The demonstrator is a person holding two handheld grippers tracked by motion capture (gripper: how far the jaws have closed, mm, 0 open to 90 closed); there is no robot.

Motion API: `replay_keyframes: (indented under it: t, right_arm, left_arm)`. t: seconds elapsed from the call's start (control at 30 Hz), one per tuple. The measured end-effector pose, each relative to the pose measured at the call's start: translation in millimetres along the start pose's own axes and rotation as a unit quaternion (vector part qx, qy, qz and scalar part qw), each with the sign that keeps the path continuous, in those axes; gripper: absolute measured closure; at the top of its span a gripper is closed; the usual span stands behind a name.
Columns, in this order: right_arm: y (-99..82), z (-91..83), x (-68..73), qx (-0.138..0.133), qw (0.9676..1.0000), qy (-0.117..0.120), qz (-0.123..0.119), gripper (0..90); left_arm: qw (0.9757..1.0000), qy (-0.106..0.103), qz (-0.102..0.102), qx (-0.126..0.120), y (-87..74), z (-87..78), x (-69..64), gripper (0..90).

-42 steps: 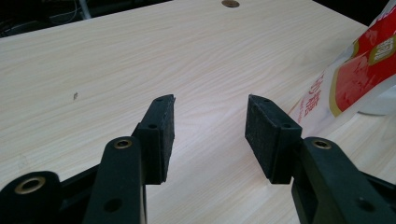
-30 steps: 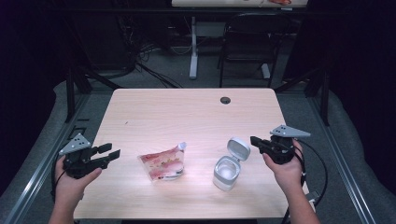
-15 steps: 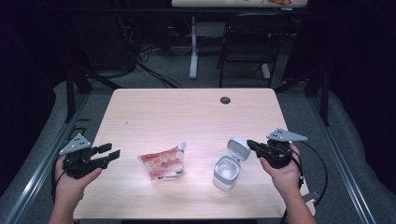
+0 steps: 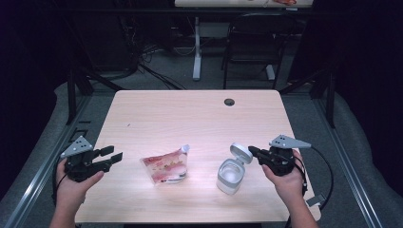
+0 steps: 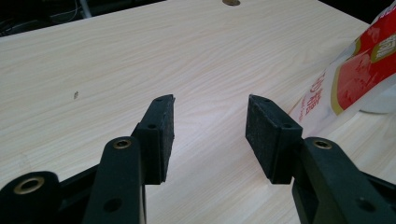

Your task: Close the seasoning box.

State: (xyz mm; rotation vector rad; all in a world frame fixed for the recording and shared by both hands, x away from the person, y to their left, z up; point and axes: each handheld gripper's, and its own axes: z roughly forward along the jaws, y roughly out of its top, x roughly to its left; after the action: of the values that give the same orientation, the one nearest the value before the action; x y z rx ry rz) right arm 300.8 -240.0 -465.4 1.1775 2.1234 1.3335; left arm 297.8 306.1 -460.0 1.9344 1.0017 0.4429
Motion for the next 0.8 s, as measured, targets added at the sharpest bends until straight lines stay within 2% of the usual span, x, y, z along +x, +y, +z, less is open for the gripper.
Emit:
replay_keyframes:
  t: [0.23,0.3,0.47,0.57,0.8]
  right_arm:
    - [-4.9,1.3,9.6,0.0,0.9999,0.014,-0.003,90.0]
    - [-6.8,2.1,14.8,0.008,0.9998,0.017,-0.011,90.0]
    - [-9.4,3.0,22.9,0.005,0.9995,0.023,-0.019,90.0]
    - [-9.7,2.4,22.8,0.004,0.9996,0.024,-0.017,90.0]
    - [-12.9,-1.5,16.6,0.002,0.9999,0.006,-0.013,90.0]
  left_arm:
    - [1.0,0.001,0.0,-0.001,-0.1,0.0,-0.2,52.2]
    - [1.0,0.0,0.0,-0.002,0.0,0.1,-0.2,52.2]
    - [1.0,0.0,0.0,0.0,-0.3,0.9,-0.7,52.2]
    - [1.0,0.0,0.001,-0.001,-0.6,1.4,-0.3,52.2]
    - [1.0,0.0,-0.003,0.001,-1.9,1.9,0.9,52.1]
